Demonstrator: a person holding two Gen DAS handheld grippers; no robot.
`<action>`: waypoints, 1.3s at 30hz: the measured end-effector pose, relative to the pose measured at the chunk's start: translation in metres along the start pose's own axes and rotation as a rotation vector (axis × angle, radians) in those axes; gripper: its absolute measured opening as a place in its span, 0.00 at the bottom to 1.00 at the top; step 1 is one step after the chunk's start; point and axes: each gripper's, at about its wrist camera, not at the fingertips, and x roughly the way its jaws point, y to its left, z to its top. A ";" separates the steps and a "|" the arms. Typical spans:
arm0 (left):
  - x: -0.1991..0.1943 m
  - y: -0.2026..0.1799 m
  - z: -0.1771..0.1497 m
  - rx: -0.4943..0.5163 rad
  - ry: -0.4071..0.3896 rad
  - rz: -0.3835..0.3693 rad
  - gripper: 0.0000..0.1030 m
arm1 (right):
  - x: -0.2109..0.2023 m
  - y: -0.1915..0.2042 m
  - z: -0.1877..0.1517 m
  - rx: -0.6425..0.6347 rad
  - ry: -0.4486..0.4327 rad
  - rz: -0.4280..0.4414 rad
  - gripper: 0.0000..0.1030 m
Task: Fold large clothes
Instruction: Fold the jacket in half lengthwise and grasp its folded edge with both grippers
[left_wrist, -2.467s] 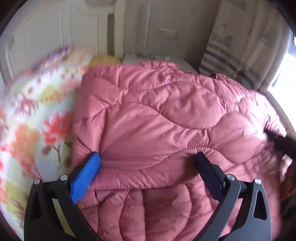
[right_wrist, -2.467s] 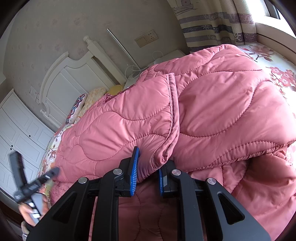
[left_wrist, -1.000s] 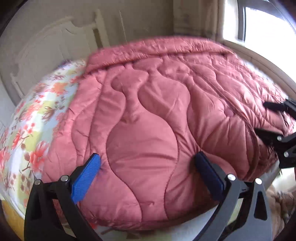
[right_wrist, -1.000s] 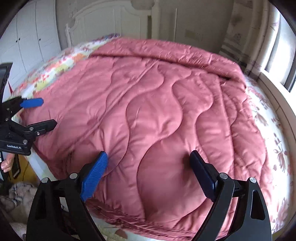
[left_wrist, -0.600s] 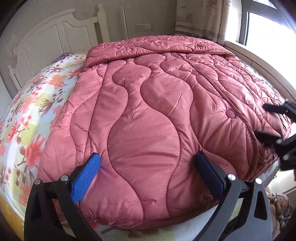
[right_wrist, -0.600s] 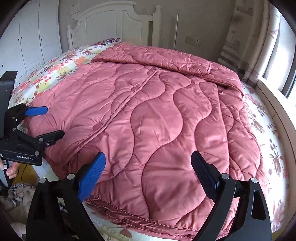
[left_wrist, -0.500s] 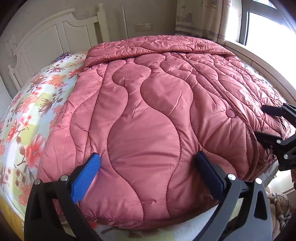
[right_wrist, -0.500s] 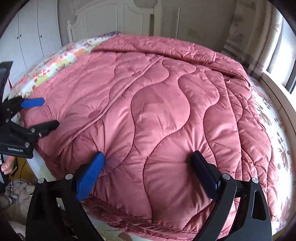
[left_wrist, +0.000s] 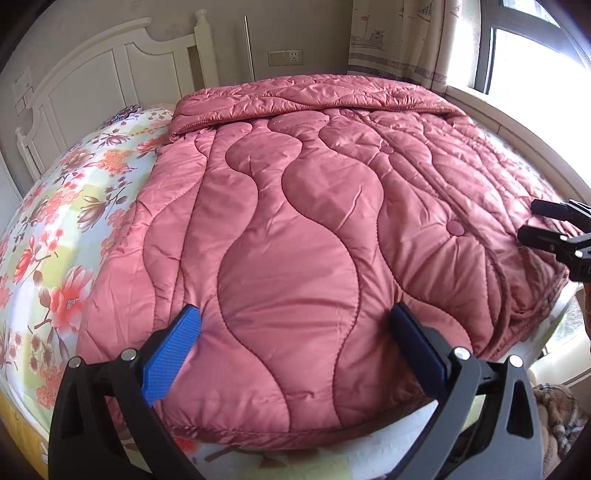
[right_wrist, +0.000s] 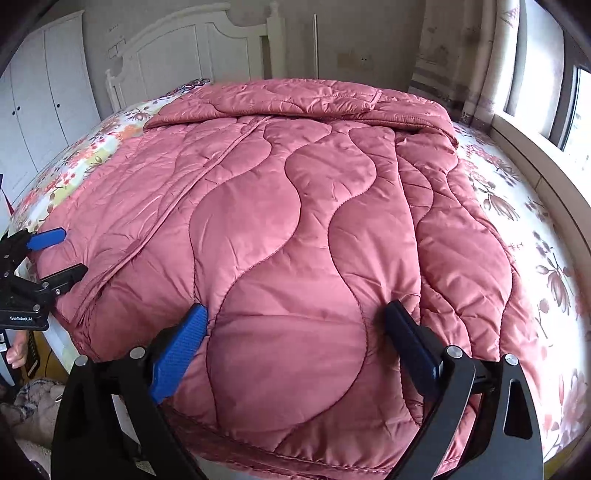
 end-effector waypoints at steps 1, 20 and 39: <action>-0.005 0.005 0.000 -0.012 -0.015 -0.001 0.98 | -0.005 -0.002 0.002 0.009 -0.009 0.006 0.89; -0.021 0.147 -0.034 -0.406 -0.031 -0.020 0.92 | -0.046 -0.126 -0.053 0.314 -0.030 -0.050 0.76; -0.018 0.093 -0.025 -0.206 -0.047 -0.065 0.13 | -0.050 -0.110 -0.065 0.284 -0.120 0.057 0.18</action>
